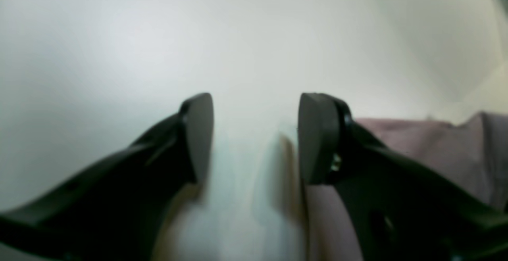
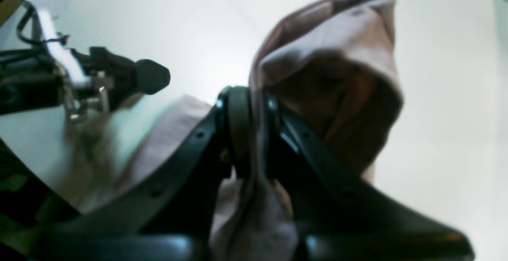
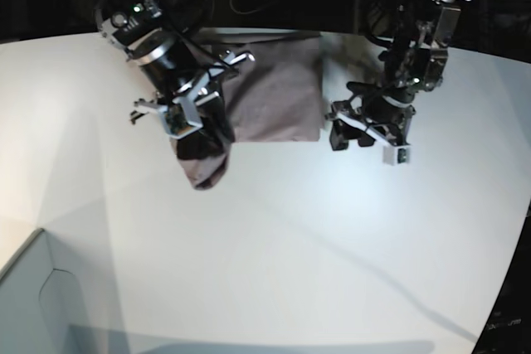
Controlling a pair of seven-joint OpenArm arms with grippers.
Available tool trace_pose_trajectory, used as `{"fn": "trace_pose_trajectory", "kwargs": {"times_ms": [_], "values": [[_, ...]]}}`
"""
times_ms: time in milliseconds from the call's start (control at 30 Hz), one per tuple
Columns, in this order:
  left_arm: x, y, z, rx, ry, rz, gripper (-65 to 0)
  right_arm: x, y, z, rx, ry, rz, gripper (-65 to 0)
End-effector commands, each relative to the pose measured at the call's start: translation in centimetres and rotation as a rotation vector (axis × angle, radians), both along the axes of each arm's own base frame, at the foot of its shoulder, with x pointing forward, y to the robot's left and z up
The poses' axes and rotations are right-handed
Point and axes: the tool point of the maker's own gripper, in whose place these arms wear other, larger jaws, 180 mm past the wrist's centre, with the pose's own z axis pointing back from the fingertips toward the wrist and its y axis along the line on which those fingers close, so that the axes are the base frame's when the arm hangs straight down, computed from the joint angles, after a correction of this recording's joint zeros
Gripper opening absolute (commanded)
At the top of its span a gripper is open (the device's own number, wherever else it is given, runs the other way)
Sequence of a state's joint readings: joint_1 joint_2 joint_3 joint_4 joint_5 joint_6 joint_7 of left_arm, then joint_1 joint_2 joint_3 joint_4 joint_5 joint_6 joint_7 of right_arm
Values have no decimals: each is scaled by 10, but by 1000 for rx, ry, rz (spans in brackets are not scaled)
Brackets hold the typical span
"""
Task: Layout the t-shirt on the table in an organized manner, then fold the t-shirt properly
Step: 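Grasp the bundle's ends with both grippers and fold the right end over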
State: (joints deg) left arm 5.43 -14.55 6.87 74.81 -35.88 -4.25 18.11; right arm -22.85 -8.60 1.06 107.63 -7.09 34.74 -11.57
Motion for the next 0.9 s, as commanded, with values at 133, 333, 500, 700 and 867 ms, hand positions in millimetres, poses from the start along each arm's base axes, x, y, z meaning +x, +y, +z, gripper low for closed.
{"fn": "trace_pose_trajectory", "kwargs": {"times_ms": [133, 333, 500, 700, 867], "values": [[-10, 44, 11, 51, -30, 51, -315, 2, 32, -12, -15, 7, 94, -650], [-37, 96, 0, 84, 18, 185, -315, -9, 77, -24, -54, 20, 236, -650], [-51, 103, -8, 92, 48, 200, -315, -9, 107, -20, -36, 0, 320, -650], [-51, 82, -11, 80, 57, 146, -315, -6, 127, -25, -37, 2, 381, -650], [-54, 84, -13, 88, 62, 149, -315, 0, 131, -35, -47, 20, 400, -650]]}}
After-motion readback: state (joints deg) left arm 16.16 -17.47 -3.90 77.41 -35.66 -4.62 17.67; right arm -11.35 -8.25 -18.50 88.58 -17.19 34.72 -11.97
